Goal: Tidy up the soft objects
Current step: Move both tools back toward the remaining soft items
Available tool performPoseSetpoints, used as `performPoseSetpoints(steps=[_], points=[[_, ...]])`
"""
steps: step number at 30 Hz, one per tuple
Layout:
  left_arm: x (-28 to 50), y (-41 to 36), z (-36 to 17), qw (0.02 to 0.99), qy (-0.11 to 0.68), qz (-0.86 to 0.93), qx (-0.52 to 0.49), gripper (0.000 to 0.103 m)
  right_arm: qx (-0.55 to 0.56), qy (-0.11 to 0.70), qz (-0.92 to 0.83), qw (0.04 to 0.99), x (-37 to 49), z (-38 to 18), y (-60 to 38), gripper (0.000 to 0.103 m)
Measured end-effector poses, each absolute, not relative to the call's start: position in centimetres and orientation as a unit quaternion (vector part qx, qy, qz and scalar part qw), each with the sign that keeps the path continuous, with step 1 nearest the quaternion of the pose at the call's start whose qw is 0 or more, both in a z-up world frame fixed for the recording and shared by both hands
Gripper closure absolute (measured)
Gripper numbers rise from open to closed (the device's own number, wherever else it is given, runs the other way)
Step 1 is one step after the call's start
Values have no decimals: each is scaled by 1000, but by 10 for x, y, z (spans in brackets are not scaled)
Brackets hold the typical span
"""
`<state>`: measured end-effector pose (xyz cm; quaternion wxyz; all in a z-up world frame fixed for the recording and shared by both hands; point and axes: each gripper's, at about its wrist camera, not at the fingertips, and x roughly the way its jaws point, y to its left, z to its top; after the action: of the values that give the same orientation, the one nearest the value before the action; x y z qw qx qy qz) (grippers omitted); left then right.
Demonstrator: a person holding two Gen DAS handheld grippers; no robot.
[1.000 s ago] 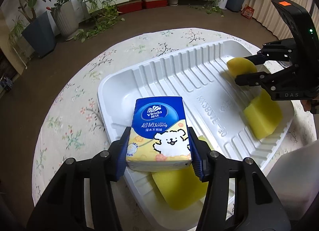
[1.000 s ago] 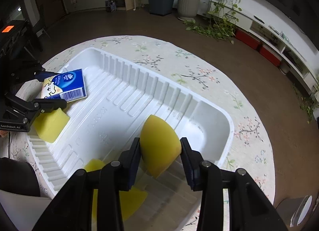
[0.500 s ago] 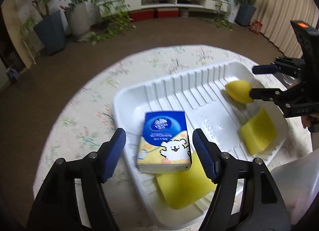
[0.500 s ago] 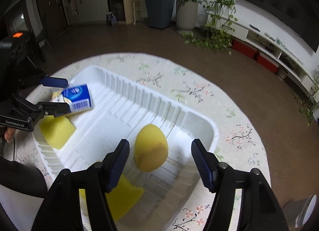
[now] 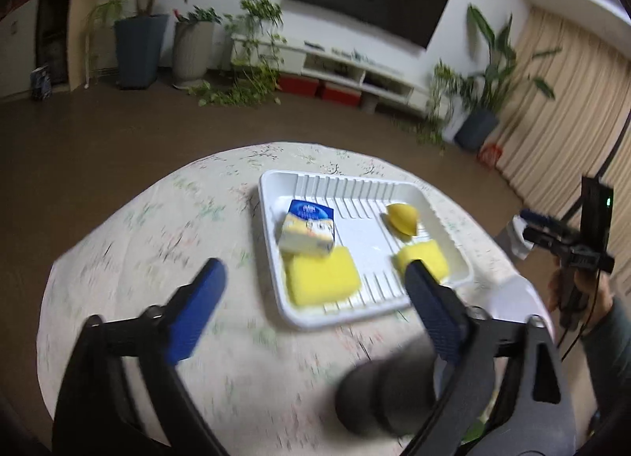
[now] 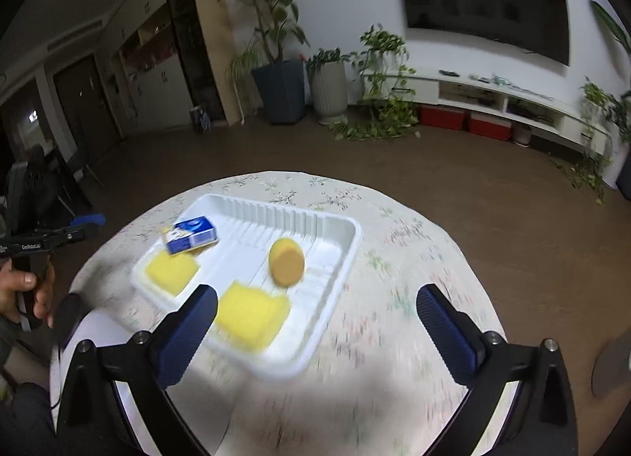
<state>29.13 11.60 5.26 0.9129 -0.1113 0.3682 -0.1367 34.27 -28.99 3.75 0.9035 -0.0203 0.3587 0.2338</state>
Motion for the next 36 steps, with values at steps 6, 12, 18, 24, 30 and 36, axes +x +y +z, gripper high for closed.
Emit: performPoseSetpoints(steps=[6,12,18,24,30,36], points=[[201,117,51,929,323,-131,-121,4,-15,315,230,921,249,46,-301,0],[123,97,45,935,299,-139,-133,0,-29,265,240,933,151,40,-287,0],[68,73,28,922,311,-169,-158,0,0,271,241,932,95,28,-270,0],[40,49,2,895,371,-178,-172,0,22,297,220,929,58,4,-251,0],[22,44,-7,904,372,-134,-163,0,45,326,180,927,28,-21,-239,0],[23,22,-8,907,384,-136,-109,0,34,340,142,929,19,-28,-236,0]])
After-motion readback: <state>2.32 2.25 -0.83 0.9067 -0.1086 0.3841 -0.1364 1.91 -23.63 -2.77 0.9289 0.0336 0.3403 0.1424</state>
